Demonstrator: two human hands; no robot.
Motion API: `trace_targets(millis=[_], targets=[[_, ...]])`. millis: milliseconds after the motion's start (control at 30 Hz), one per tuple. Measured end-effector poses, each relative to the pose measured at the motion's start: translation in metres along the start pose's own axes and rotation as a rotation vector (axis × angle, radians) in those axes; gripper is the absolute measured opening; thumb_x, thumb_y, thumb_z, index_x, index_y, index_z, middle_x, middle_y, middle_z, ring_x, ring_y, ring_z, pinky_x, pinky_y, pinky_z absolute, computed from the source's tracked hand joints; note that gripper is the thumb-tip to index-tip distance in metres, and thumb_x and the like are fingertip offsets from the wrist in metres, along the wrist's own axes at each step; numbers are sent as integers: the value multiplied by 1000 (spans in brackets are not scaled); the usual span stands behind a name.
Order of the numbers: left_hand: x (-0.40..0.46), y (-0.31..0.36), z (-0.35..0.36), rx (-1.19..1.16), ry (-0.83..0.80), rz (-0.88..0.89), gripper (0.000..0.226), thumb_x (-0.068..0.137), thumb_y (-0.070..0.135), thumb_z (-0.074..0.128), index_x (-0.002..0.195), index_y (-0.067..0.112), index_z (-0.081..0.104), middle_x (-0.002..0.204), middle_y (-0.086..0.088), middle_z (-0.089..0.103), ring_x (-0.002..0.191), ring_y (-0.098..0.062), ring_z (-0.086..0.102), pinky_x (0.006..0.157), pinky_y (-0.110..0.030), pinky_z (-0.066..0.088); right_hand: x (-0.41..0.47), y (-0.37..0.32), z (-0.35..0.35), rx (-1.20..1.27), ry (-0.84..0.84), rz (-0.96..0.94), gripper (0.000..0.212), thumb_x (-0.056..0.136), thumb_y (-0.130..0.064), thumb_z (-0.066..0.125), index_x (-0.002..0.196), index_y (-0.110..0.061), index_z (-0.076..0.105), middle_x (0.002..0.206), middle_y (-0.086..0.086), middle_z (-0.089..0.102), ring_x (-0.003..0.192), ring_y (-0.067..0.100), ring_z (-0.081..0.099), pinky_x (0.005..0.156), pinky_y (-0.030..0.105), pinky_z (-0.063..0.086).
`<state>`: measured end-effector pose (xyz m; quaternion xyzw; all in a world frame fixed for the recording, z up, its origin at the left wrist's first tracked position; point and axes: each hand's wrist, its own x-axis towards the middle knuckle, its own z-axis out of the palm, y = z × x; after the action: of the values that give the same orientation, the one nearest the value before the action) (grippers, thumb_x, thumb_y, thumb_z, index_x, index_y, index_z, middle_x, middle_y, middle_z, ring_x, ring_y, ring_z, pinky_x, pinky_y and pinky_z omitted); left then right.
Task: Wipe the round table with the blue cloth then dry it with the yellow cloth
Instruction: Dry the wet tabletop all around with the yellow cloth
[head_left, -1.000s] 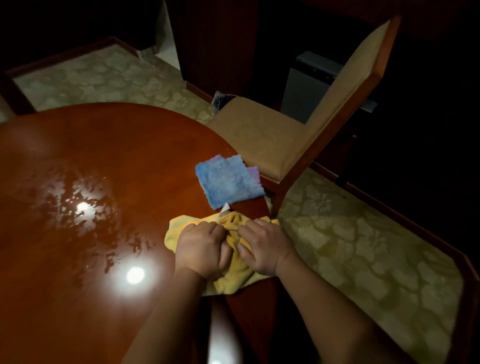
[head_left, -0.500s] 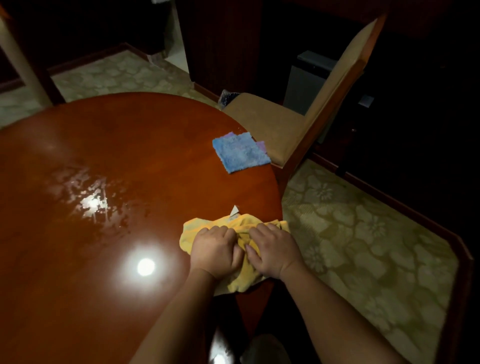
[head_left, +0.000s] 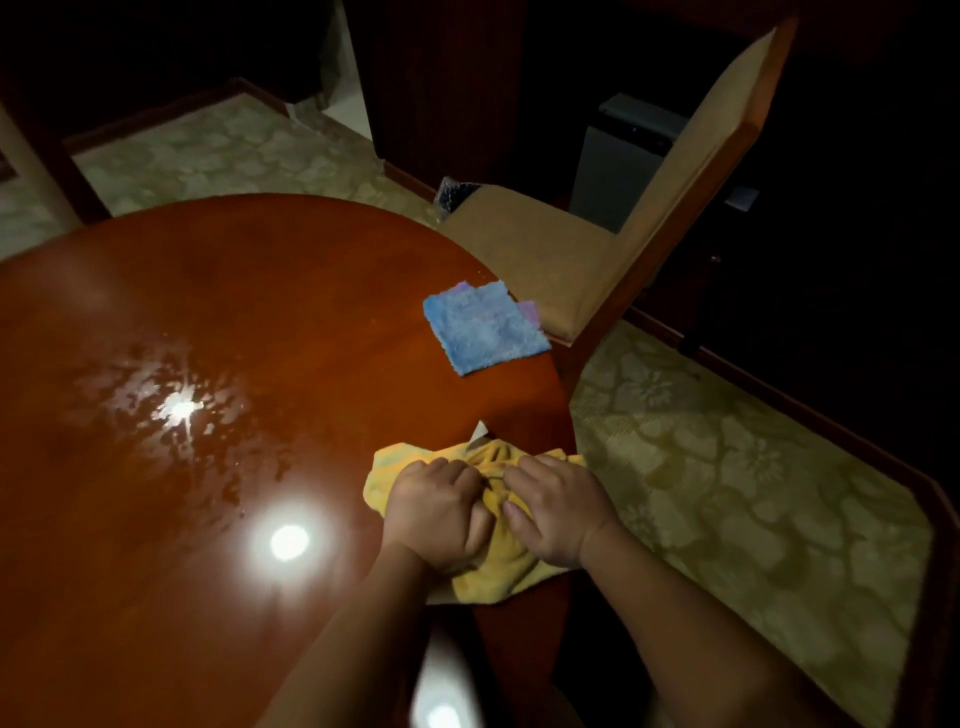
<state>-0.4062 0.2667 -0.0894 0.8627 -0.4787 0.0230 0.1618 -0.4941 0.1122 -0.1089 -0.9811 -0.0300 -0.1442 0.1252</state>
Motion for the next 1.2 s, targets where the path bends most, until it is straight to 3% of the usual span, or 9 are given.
trace_targets(millis=[167,300,400,567,867,1033,1200], targets=[[44,-14,6,-1,59,-11,27,70,31,43,59,10,57,55,-7,52,47,-29,49,49,-29,33,36,31,4,14,40,-8,19,82,-37,44,88,-19,47,75,5,57,66,27,57,50,31,45],[65,-20,8,-4,86,-42,25,69,30,43,56,11,52,53,-7,49,46,-29,47,50,-28,27,56,49,7,-31,70,-29,34,81,-38,42,83,-11,63,74,7,59,64,29,58,49,30,44],[67,-18,4,30,56,-54,24,69,29,42,56,11,50,52,-7,49,45,-29,47,50,-28,27,58,47,6,-59,76,-7,36,80,-39,42,82,-11,65,73,7,59,63,29,59,48,29,43],[40,-2,-5,126,-37,-84,26,68,29,39,53,11,50,48,-7,50,42,-28,47,45,-27,32,32,16,-2,-55,31,119,34,80,-41,40,77,-13,59,71,5,58,64,28,58,49,30,42],[-61,38,-16,48,-65,-90,25,68,31,42,52,13,47,48,-3,45,40,-24,41,47,-25,22,-51,-55,-10,-56,-41,128,29,80,-43,42,78,-17,55,72,1,55,64,22,57,47,29,41],[-61,36,-16,8,-46,-84,27,69,34,42,54,14,51,49,-1,47,41,-22,43,48,-26,23,-50,-52,-8,-71,-18,87,30,78,-43,43,86,-19,60,75,-1,58,64,19,58,49,25,43],[-39,16,-4,-17,-18,16,28,71,34,43,59,12,57,56,-4,53,47,-24,48,48,-28,32,-34,-32,-1,-6,3,27,25,79,-41,44,89,-18,51,76,2,56,66,21,56,49,26,42]])
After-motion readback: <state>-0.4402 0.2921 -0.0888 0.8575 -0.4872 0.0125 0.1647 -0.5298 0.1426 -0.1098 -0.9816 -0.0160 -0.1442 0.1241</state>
